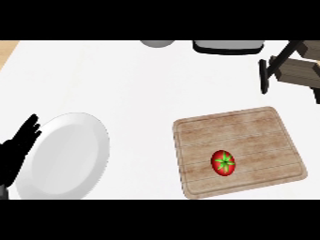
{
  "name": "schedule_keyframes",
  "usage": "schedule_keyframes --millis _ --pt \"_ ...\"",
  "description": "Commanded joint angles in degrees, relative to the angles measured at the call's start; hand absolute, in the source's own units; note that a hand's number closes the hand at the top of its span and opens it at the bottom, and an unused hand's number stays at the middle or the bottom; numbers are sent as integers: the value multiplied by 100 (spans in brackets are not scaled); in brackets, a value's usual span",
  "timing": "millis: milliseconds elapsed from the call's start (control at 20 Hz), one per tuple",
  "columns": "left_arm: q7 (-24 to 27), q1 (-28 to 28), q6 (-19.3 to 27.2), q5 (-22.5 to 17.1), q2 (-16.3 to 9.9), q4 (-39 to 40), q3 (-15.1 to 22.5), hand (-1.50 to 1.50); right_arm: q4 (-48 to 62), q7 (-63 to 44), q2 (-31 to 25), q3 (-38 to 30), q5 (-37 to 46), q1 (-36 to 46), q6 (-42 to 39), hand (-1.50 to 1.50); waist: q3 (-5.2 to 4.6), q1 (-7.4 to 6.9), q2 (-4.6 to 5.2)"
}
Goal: Pick the croissant from the cutting board and place it in the tiered basket
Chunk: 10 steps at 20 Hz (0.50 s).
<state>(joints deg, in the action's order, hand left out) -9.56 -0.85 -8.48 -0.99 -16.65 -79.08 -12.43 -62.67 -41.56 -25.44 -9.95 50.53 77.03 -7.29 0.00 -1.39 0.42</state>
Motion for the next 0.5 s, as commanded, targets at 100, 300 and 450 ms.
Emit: schedule_keyframes --millis 100,300,450 --pt "187 -148 -105 -29 0 -8 -32 0 1260 1087 -67 -598 -339 168 1008 150 -2 -78 21" --pt "94 -23 170 193 148 -30 91 0 2343 1725 -588 -902 -455 646 1048 150 -3 -91 32" --pt "69 -66 -47 70 66 -62 70 0 2965 2155 -864 -1011 -406 791 1264 150 -2 -154 55"
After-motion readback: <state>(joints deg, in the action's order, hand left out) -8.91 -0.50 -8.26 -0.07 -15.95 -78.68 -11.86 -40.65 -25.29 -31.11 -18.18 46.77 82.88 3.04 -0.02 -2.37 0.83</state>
